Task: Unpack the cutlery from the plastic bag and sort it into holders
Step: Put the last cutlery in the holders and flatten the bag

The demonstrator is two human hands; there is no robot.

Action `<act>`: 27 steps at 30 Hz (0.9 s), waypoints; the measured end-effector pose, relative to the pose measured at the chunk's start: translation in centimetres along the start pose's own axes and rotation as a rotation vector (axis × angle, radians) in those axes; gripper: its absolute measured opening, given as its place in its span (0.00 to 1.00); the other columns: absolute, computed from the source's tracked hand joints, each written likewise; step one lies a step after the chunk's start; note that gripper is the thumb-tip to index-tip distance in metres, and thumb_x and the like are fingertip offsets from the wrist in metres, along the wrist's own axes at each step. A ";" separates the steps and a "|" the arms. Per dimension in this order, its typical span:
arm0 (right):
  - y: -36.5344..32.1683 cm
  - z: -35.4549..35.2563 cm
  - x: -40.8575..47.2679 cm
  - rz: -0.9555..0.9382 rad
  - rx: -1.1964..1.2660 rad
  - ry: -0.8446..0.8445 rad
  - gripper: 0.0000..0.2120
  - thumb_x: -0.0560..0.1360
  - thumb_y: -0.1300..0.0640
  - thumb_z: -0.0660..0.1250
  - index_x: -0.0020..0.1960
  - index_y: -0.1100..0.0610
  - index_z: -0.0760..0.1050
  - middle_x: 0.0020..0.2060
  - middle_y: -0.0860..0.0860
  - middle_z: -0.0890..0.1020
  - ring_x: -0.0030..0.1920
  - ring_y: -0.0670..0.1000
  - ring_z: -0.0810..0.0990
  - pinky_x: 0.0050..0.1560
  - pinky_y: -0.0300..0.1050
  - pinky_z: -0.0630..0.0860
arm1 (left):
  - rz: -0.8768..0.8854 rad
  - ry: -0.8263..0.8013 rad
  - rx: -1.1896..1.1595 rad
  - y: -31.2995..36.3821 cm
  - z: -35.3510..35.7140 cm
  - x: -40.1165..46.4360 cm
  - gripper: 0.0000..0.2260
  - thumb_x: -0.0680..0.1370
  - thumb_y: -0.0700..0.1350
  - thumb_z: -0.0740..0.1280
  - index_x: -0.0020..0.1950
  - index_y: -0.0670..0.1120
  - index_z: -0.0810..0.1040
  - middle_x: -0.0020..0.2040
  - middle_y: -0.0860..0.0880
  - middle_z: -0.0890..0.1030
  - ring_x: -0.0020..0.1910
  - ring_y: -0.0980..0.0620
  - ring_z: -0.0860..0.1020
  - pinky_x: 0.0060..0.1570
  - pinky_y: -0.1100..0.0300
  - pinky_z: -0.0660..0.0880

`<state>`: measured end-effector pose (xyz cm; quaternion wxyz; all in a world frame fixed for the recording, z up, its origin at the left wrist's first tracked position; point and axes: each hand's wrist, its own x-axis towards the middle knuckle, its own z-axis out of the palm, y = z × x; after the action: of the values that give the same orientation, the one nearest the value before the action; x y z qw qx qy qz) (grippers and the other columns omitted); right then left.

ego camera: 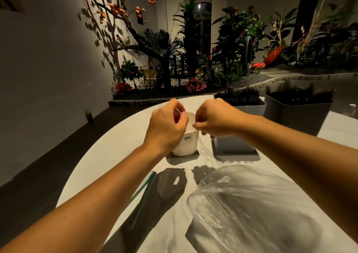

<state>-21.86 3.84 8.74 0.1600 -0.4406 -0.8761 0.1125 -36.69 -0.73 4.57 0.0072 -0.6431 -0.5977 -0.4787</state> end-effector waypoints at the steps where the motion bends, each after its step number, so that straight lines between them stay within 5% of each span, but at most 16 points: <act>1: 0.2 0.1 -0.5 0.025 0.005 -0.079 0.09 0.79 0.57 0.68 0.41 0.57 0.81 0.32 0.51 0.83 0.28 0.46 0.83 0.31 0.39 0.79 | 0.029 -0.065 -0.006 0.5 0.2 -0.7 0.02 0.81 0.44 0.66 0.51 0.47 0.77 0.41 0.51 0.80 0.39 0.53 0.80 0.42 0.52 0.82; 5: 1.5 1.8 -2.5 0.110 -0.034 -0.204 0.05 0.78 0.63 0.68 0.45 0.60 0.81 0.36 0.56 0.84 0.31 0.50 0.85 0.37 0.46 0.84 | -0.040 -0.426 0.090 1.4 2.0 -3.8 0.06 0.82 0.43 0.65 0.53 0.46 0.82 0.41 0.48 0.83 0.37 0.52 0.83 0.43 0.49 0.83; 10: 3.5 4.9 -3.5 0.192 -0.192 -0.192 0.07 0.75 0.58 0.71 0.50 0.61 0.80 0.45 0.56 0.82 0.44 0.56 0.82 0.47 0.50 0.82 | -0.241 -0.582 0.189 0.0 4.5 -6.4 0.15 0.81 0.41 0.65 0.67 0.47 0.75 0.59 0.47 0.81 0.57 0.48 0.79 0.61 0.53 0.76; 15: 3.8 7.4 -4.0 0.277 -0.148 -0.193 0.18 0.74 0.48 0.72 0.36 0.55 0.67 0.38 0.53 0.76 0.42 0.55 0.77 0.39 0.45 0.71 | -0.339 -0.562 0.092 0.3 5.4 -6.3 0.18 0.81 0.36 0.61 0.71 0.45 0.70 0.61 0.47 0.79 0.59 0.50 0.76 0.59 0.59 0.72; 19: 3.5 8.3 -4.0 0.278 -0.102 -0.138 0.13 0.74 0.47 0.72 0.51 0.55 0.75 0.47 0.53 0.80 0.47 0.55 0.79 0.46 0.49 0.79 | -0.360 -0.525 0.056 0.2 5.6 -6.5 0.17 0.81 0.36 0.62 0.70 0.45 0.71 0.61 0.48 0.79 0.58 0.50 0.77 0.58 0.57 0.75; 23: 3.3 8.1 -4.0 0.331 -0.014 -0.192 0.11 0.70 0.54 0.75 0.46 0.55 0.75 0.44 0.53 0.82 0.46 0.55 0.81 0.48 0.50 0.81 | -0.311 -0.503 0.036 0.1 5.5 -7.2 0.17 0.80 0.36 0.65 0.68 0.48 0.72 0.56 0.49 0.80 0.52 0.50 0.79 0.55 0.56 0.79; 27: 3.0 6.1 -4.6 0.338 0.068 -0.198 0.10 0.70 0.56 0.73 0.50 0.58 0.79 0.44 0.55 0.83 0.46 0.55 0.83 0.46 0.50 0.81 | -0.058 -0.442 0.161 0.3 4.7 -7.8 0.19 0.78 0.44 0.72 0.67 0.53 0.74 0.52 0.52 0.76 0.47 0.52 0.76 0.50 0.55 0.78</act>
<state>-19.35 1.53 1.25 0.0668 -0.5626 -0.7969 0.2098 -32.24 -4.05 -2.69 -0.0864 -0.7121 -0.6393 -0.2771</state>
